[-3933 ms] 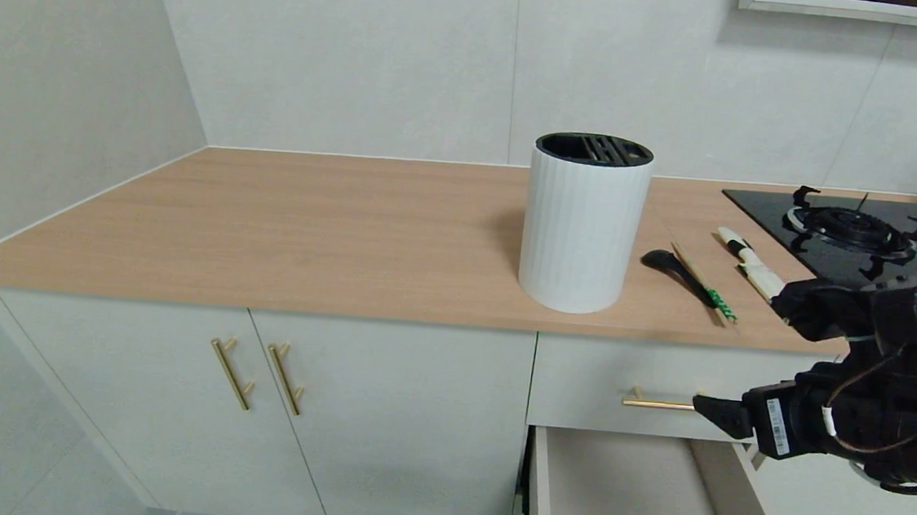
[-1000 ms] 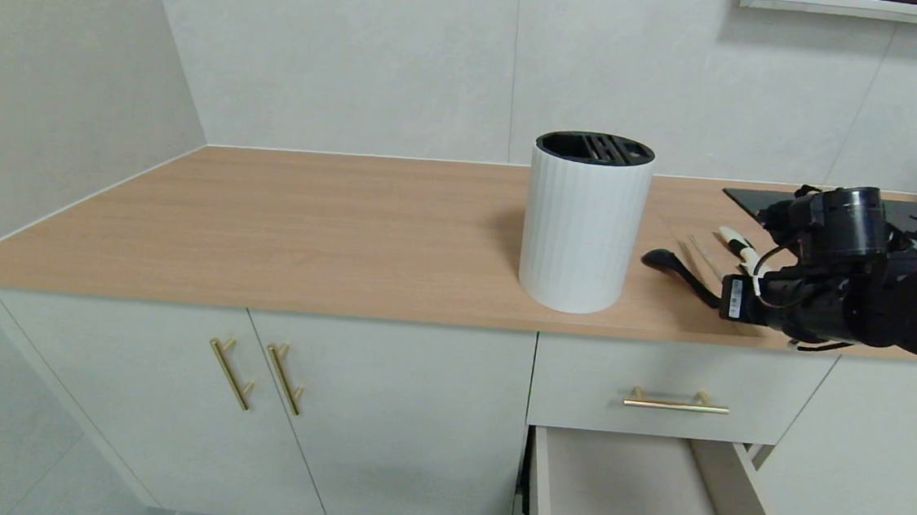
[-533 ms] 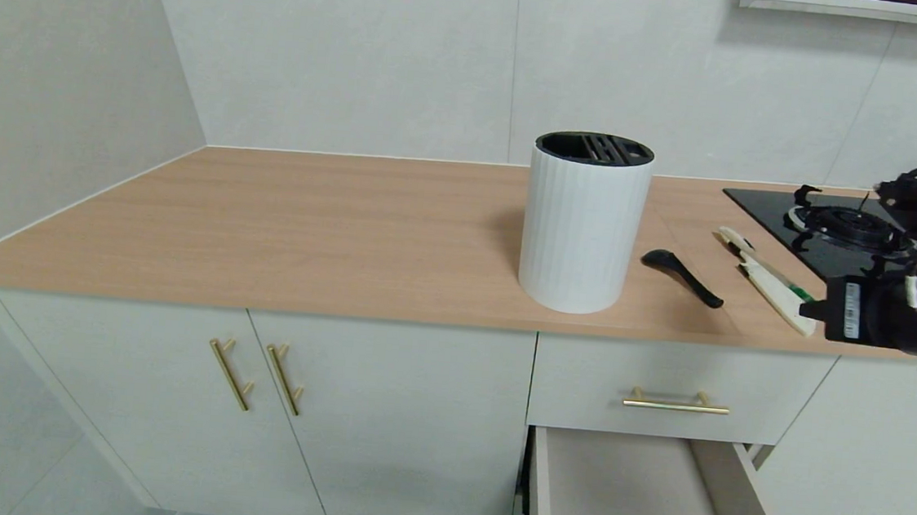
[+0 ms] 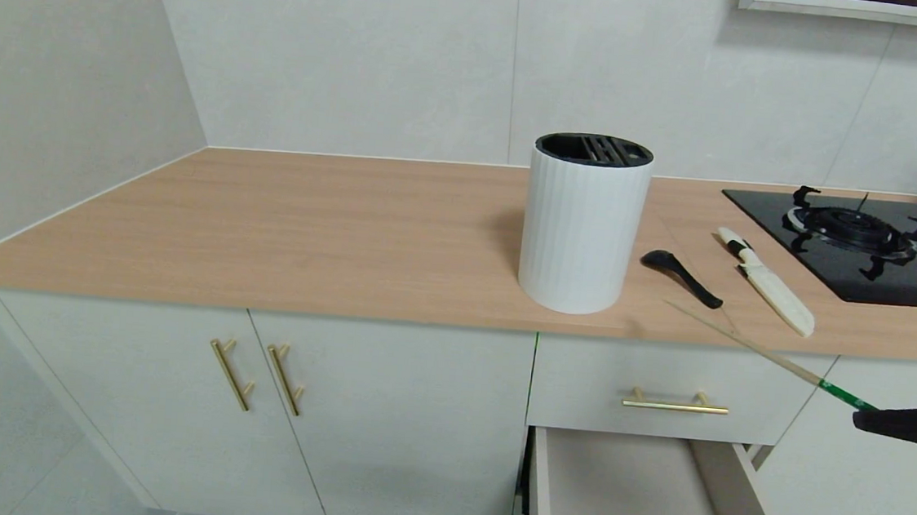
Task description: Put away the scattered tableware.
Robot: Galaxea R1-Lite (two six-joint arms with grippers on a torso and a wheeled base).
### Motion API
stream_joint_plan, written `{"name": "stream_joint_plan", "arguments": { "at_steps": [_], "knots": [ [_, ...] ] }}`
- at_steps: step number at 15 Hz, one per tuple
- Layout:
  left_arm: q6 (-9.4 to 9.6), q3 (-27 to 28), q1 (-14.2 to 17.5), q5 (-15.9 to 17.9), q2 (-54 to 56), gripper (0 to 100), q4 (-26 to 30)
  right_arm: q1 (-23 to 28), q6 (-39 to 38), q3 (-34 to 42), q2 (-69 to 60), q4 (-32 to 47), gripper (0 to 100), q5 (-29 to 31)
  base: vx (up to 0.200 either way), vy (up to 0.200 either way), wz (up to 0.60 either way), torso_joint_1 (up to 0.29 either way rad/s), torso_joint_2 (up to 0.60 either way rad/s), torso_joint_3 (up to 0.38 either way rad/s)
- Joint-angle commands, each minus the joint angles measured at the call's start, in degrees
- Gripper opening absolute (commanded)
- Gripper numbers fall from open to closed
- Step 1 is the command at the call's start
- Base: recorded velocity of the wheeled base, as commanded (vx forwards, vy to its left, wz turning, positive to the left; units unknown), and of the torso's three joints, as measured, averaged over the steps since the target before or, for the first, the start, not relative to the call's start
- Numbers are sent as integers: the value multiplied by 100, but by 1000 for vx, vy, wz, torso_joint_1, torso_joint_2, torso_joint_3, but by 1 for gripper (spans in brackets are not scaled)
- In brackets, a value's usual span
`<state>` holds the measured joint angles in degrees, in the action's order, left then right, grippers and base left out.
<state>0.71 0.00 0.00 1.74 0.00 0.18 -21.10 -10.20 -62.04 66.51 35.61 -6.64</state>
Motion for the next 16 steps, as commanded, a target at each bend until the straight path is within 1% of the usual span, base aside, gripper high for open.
{"name": "stream_joint_plan", "arguments": {
  "at_steps": [1, 3, 12, 13, 16],
  "knots": [
    [0, 0, 0, 1, 0, 100, -1, -184, 18, 131, -59, -1, 0, -12, 0, 0, 0, 0, 0, 0],
    [0, 0, 0, 1, 0, 100, -1, -316, 36, 298, 20, -19, 0, -30, 0, 0, 0, 0, 0, 0],
    [0, 0, 0, 1, 0, 100, -1, -377, 185, 535, 450, -98, 0, -39, 0, 0, 0, 0, 0, 0],
    [0, 0, 0, 1, 0, 100, -1, -421, 185, 623, 477, -221, 0, -21, 0, 0, 0, 0, 0, 0],
    [0, 0, 0, 1, 0, 100, -1, -430, 185, 719, 477, -370, 0, -12, 0, 0, 0, -123, 300, 181]
  ]
}}
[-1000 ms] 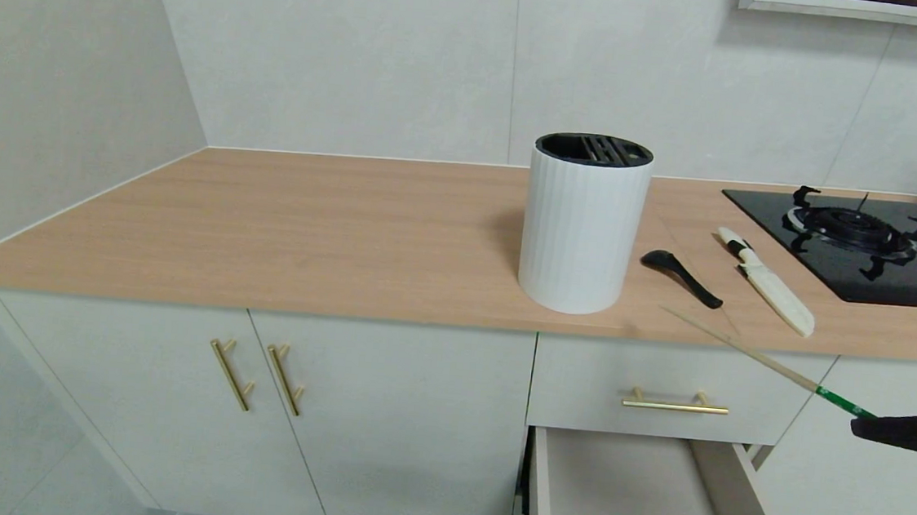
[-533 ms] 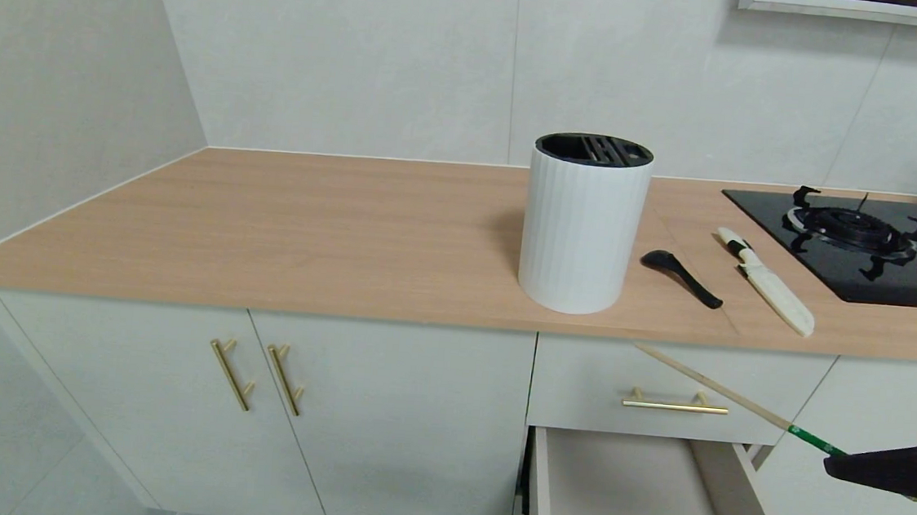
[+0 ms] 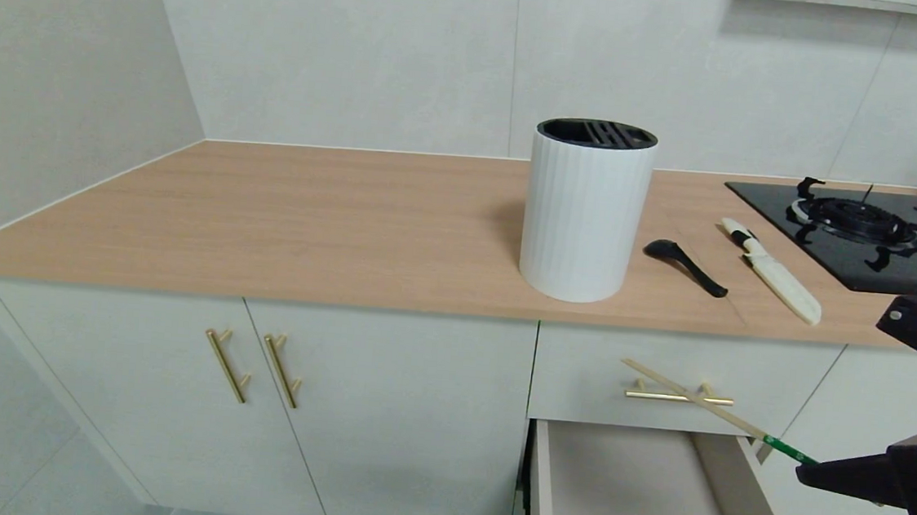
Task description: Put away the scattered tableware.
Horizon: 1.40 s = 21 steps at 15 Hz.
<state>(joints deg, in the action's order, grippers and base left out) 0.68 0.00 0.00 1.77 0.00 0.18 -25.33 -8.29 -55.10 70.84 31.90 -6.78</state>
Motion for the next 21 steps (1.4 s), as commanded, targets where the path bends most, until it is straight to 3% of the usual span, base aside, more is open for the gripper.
{"name": "stream_joint_plan", "arguments": {
  "at_steps": [1, 14, 21],
  "knots": [
    [2, 0, 0, -1, 0, 100, -1, -7, 3, 35, 44, -9, 0, 1, 0, 0, 0, -173, 432, 266],
    [2, 0, 0, -10, 0, 100, -1, -16, 56, 245, 325, -264, 0, 1, 0, 0, 0, -140, 452, 302],
    [2, 0, 0, -1, 0, 100, -1, -16, 82, 386, 554, -510, 0, 19, 0, 0, 0, -13, 53, 33]
  ]
}}
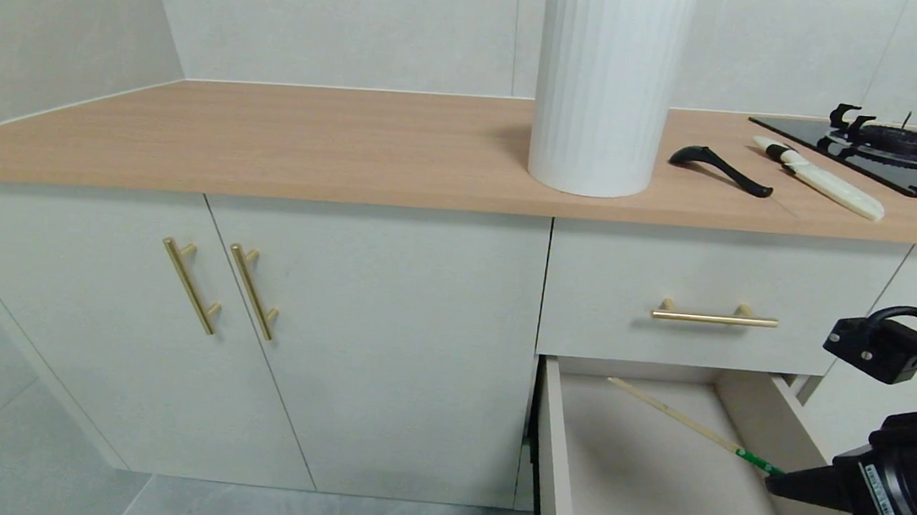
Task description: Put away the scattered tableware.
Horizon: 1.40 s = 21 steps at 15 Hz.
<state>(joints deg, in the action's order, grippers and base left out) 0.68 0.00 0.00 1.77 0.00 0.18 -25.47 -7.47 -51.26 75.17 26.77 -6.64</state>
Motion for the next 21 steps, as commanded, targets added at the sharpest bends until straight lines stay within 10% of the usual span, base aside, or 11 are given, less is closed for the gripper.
{"name": "stream_joint_plan", "arguments": {
  "at_steps": [1, 21],
  "knots": [
    [2, 0, 0, -1, 0, 100, -1, -2, 0, 2, 183, 4, 0, -4, 0, 0, 0, 0, 0, 0],
    [2, 0, 0, -1, 0, 100, -1, -266, -1573, -24, 4366, -2624, 0, 981, 0, 0, 0, 0, 0, 0]
  ]
}}
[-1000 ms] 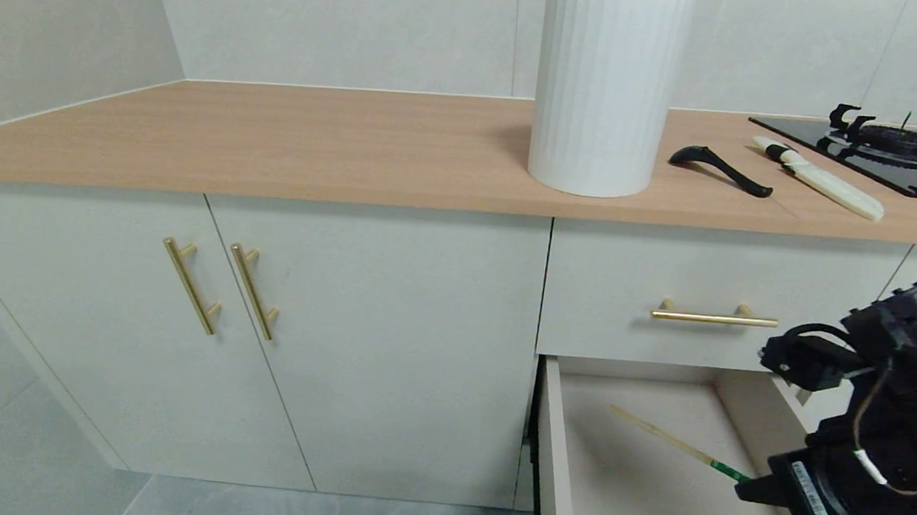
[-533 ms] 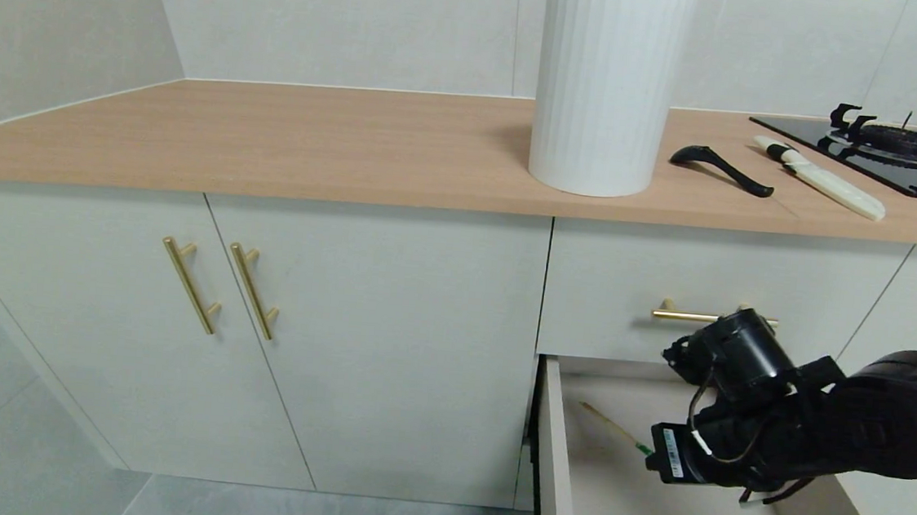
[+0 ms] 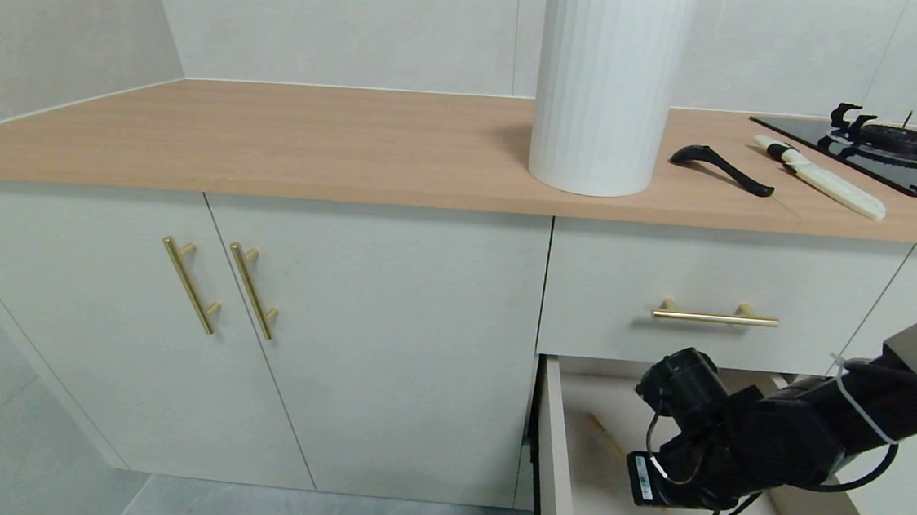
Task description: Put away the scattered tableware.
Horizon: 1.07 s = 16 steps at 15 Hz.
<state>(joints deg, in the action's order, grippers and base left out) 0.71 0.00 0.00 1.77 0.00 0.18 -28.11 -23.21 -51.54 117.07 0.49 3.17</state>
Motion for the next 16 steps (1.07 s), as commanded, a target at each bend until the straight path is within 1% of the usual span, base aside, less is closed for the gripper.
{"name": "stream_joint_plan", "arguments": {
  "at_steps": [1, 3, 7, 10, 13, 16],
  "knots": [
    [0, 0, 0, -1, 0, 100, -1, -10, 1, 4, 317, -5, 0, -1, 0, 0, 0, 0, 0, 0],
    [0, 0, 0, -1, 0, 100, -1, -116, 1, -23, 589, -49, 0, 8, 0, 0, 0, 0, 0, 0],
    [0, 0, 0, -1, 0, 100, -1, -124, -17, -5, 1038, -400, 0, 35, 0, 0, 0, 0, 0, 0],
    [0, 0, 0, -1, 0, 100, -1, -124, -17, -40, 1161, -444, 0, 272, 0, 0, 0, 0, 0, 0],
    [0, 0, 0, -1, 0, 100, -1, -124, -17, -49, 1178, -462, 0, 272, 0, 0, 0, 0, 0, 0],
    [0, 0, 0, -1, 0, 100, -1, -124, -87, -40, 1275, -638, 0, 289, 0, 0, 0, 0, 0, 0]
  ]
}}
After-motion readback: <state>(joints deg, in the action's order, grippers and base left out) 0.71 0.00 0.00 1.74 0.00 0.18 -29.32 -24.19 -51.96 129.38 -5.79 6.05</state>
